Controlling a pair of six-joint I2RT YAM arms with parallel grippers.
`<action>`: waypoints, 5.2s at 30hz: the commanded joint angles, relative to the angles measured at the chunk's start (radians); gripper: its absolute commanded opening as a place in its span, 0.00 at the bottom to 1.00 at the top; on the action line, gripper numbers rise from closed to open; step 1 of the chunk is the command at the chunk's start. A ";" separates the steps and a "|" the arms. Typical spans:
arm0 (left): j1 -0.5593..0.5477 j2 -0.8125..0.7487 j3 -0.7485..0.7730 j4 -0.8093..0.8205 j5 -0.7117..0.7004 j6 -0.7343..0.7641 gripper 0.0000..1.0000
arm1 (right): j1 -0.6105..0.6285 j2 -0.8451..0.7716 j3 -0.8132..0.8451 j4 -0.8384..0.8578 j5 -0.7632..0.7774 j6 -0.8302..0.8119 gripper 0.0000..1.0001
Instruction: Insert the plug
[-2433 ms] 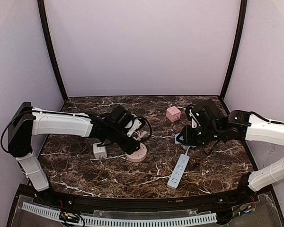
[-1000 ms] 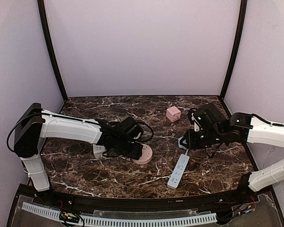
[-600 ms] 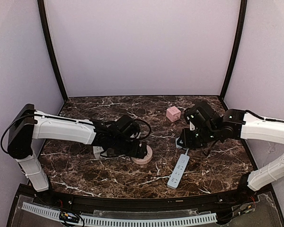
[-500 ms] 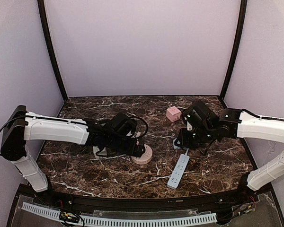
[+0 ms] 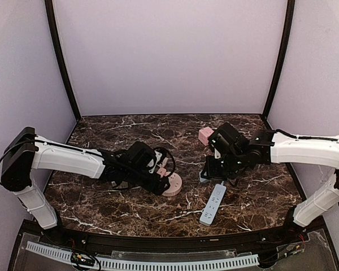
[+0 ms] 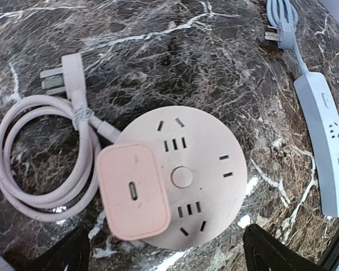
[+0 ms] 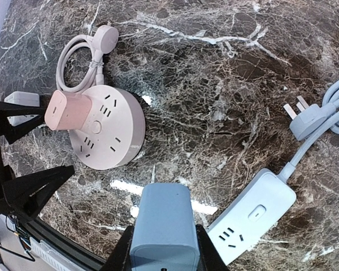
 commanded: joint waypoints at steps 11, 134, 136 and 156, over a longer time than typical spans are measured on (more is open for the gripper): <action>-0.001 0.095 -0.007 0.214 0.238 -0.129 0.88 | 0.009 -0.045 0.002 -0.022 0.054 -0.002 0.00; -0.023 -0.536 -0.442 0.434 -0.232 0.027 1.00 | -0.076 0.838 0.503 -0.294 0.050 -0.110 0.00; -0.023 -0.536 -0.443 0.434 -0.230 0.028 1.00 | -0.074 0.850 0.508 -0.294 0.046 -0.114 0.00; -0.024 -0.562 -0.466 0.456 -0.197 0.031 1.00 | -0.003 0.541 0.604 -0.311 0.034 -0.091 0.59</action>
